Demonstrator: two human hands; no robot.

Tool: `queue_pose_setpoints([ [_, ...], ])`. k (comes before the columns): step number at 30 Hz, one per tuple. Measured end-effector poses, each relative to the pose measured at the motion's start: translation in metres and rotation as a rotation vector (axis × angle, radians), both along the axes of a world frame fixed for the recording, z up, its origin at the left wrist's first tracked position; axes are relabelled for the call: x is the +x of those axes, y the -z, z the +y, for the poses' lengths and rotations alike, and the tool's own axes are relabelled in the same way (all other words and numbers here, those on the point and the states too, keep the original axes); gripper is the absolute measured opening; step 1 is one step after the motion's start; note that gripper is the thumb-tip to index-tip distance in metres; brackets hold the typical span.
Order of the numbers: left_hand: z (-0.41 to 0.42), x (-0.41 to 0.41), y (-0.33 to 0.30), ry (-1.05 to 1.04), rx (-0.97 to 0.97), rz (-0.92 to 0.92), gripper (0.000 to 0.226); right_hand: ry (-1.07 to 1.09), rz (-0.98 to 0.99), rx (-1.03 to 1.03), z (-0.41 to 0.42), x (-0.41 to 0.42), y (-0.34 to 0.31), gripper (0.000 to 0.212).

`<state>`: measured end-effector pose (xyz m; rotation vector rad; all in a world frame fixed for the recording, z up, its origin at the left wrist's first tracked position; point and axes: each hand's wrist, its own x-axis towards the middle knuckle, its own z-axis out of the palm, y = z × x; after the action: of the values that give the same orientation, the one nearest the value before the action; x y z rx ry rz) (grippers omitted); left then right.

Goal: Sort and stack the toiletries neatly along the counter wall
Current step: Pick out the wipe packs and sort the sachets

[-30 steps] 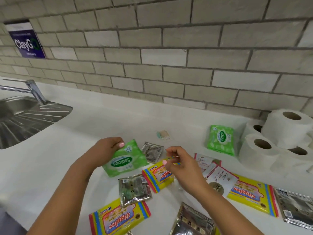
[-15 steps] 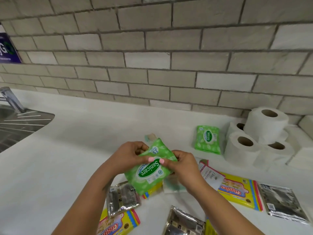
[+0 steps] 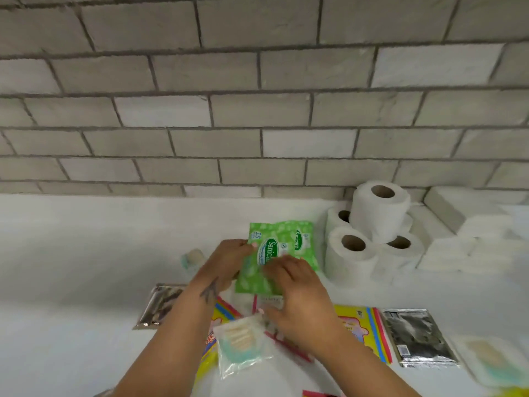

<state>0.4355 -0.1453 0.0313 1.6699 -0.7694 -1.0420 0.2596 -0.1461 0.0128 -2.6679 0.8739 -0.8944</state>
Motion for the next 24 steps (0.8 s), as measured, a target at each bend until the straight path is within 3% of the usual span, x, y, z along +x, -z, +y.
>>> queue_pose_setpoints([
  [5,-0.051,-0.011,0.005,0.014,0.041,0.182,0.018,0.148,0.149,-0.134,-0.04,0.008,0.0,0.042],
  [7,-0.07,-0.008,0.009,0.003,0.046,0.174,0.017,0.187,0.258,-0.066,-0.057,0.013,0.001,0.064],
  [9,-0.086,-0.006,0.013,0.019,0.068,0.119,0.017,0.173,0.354,0.012,-0.067,0.017,0.001,0.074],
  [14,-0.115,-0.005,0.032,0.036,0.105,-0.083,0.02,0.196,0.481,0.087,-0.085,0.02,0.003,0.067],
  [17,-0.122,-0.009,0.045,0.031,0.099,-0.246,0.034,0.196,0.513,0.119,-0.088,0.022,0.008,0.071],
  [20,-0.122,-0.015,0.054,0.011,0.078,-0.346,0.022,0.202,0.531,0.159,-0.092,0.021,0.017,0.076],
  [24,-0.12,-0.018,0.06,-0.078,0.052,-0.359,0.044,0.195,0.515,0.178,-0.093,0.021,0.023,0.067],
])
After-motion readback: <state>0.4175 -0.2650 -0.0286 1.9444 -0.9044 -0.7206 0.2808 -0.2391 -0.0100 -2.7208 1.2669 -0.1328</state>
